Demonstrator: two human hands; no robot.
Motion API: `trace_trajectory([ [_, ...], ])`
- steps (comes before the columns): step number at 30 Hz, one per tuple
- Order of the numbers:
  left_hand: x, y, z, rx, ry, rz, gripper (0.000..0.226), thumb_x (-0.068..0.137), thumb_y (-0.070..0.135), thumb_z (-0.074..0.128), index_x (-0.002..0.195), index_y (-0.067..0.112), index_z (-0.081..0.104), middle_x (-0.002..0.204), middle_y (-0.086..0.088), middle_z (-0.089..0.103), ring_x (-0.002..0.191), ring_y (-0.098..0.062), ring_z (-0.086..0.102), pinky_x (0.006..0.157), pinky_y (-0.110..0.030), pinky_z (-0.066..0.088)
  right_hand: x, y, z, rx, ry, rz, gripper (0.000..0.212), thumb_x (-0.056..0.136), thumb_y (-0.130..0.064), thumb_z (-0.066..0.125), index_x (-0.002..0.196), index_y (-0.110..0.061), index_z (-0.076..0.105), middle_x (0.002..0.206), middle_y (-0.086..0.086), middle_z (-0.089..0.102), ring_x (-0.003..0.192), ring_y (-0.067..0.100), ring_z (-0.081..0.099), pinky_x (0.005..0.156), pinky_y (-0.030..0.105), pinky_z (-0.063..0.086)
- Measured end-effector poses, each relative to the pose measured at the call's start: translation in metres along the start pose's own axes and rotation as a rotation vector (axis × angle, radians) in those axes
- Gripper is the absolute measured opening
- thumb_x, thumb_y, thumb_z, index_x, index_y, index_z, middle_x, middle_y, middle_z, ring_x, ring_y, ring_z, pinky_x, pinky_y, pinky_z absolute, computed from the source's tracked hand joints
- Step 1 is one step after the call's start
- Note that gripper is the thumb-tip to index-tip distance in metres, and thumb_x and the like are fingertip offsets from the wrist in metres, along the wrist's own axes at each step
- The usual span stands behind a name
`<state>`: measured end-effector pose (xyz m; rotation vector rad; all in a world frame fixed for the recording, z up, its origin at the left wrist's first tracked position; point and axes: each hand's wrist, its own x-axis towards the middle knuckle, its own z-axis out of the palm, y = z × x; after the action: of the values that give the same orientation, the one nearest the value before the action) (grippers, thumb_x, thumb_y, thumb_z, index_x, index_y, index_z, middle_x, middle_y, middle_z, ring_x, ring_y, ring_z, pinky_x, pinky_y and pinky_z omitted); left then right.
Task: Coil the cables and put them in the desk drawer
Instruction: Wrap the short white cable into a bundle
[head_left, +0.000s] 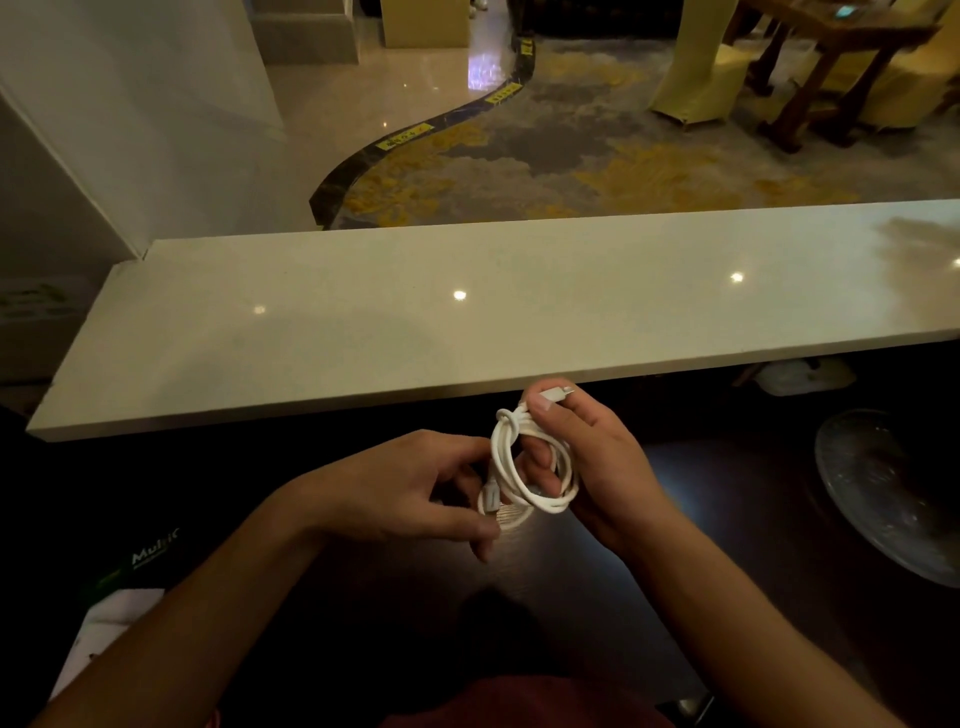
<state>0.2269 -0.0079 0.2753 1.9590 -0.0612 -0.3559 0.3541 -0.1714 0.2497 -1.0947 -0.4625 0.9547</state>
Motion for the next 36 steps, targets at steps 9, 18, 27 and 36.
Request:
trace_trajectory([
  [9,0.006,-0.011,0.010,-0.082,0.093,-0.013,0.013,0.100,0.007,0.059,0.105,0.018,0.064,0.075,-0.009,0.076,0.072,-0.024,0.073,0.075,-0.035,0.057,0.001,0.003,-0.005,-0.023,-0.029,0.000,0.015,0.100,-0.020,0.054,0.090,-0.011,0.062,0.057,0.008,0.047,0.043,0.016,0.044,0.056,0.033,0.043],
  [18,0.014,-0.030,0.022,0.181,0.513,0.033,0.019,0.088,0.030,0.077,0.106,0.024,0.078,0.087,0.010,0.077,0.079,-0.006,0.072,0.075,-0.025,0.055,-0.001,0.002,-0.004,-0.204,0.109,-0.107,0.012,0.100,-0.015,0.056,0.093,-0.009,0.064,0.068,0.011,0.059,0.061,0.018,0.060,0.060,0.023,0.050],
  [27,0.018,-0.026,0.030,0.042,0.541,0.008,0.034,0.077,0.046,0.082,0.104,0.027,0.072,0.098,0.010,0.073,0.094,-0.008,0.069,0.082,-0.024,0.053,-0.003,0.006,0.001,-0.336,0.128,-0.235,0.009,0.101,-0.009,0.055,0.097,-0.004,0.061,0.068,0.011,0.065,0.059,0.020,0.060,0.057,0.026,0.051],
  [36,0.021,-0.010,0.049,-0.456,0.526,0.073,0.032,0.077,0.016,0.079,0.108,0.012,0.073,0.098,-0.003,0.078,0.091,-0.014,0.075,0.079,-0.025,0.057,-0.002,0.007,0.004,-0.136,0.200,0.030,0.017,0.100,-0.017,0.058,0.086,-0.016,0.067,0.075,0.003,0.067,0.063,0.013,0.062,0.054,0.025,0.050],
])
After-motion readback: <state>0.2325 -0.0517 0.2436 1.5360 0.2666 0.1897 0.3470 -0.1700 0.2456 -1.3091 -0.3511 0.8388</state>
